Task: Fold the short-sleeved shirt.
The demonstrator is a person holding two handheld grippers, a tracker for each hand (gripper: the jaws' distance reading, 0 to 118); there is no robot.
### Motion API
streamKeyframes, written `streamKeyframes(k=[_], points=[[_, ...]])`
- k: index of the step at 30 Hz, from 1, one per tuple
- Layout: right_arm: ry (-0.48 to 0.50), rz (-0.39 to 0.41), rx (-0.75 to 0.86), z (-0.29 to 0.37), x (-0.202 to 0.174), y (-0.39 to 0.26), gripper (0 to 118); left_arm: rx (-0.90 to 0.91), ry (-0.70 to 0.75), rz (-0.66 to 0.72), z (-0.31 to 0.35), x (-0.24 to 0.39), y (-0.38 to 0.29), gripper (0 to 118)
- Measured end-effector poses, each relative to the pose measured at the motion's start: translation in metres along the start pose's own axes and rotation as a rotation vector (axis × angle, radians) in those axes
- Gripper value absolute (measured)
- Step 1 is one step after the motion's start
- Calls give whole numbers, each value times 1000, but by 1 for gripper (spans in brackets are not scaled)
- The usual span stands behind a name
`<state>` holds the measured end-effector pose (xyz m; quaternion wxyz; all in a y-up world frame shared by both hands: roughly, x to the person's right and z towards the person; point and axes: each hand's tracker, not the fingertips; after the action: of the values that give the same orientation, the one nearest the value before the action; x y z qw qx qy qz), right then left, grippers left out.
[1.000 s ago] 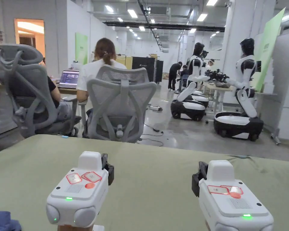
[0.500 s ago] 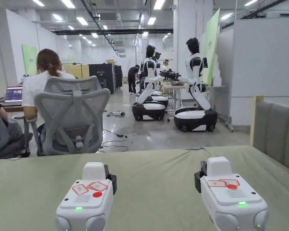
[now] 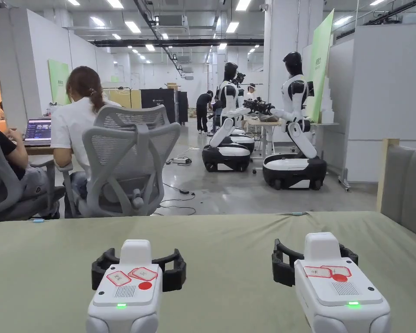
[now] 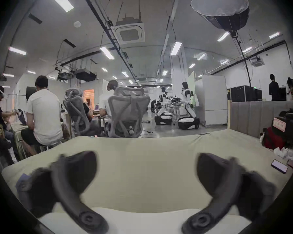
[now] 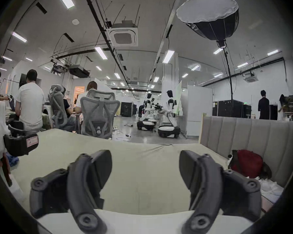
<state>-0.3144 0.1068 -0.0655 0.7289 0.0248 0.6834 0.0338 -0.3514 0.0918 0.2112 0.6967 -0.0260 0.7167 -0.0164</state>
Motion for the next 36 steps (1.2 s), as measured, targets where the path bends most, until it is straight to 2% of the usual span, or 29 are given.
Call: streamKeyframes(k=[1,2,4,8,12,17,36], points=[[-12,9,8,0,-2,-1,111,22,-2,5,1,-2,-1,118],[-31,14,11,0,-3,-1,118,9,0,7,1,-3,-1,118],[-48,13,36,0,0,-7,118,2,4,16,2,-6,-1,118],[-7,-17,6,-1,8,-9,118,-4,-6,6,0,-6,-4,118],[-1,-8,-1,4,5,-13,118,2,-3,-5,3,-8,-7,118],[2,-35,3,10,6,-25,118,-2,-1,15,16,-10,-14,118],[27,11,-6,10,-12,-19,118,-14,-16,14,18,-5,-19,118]])
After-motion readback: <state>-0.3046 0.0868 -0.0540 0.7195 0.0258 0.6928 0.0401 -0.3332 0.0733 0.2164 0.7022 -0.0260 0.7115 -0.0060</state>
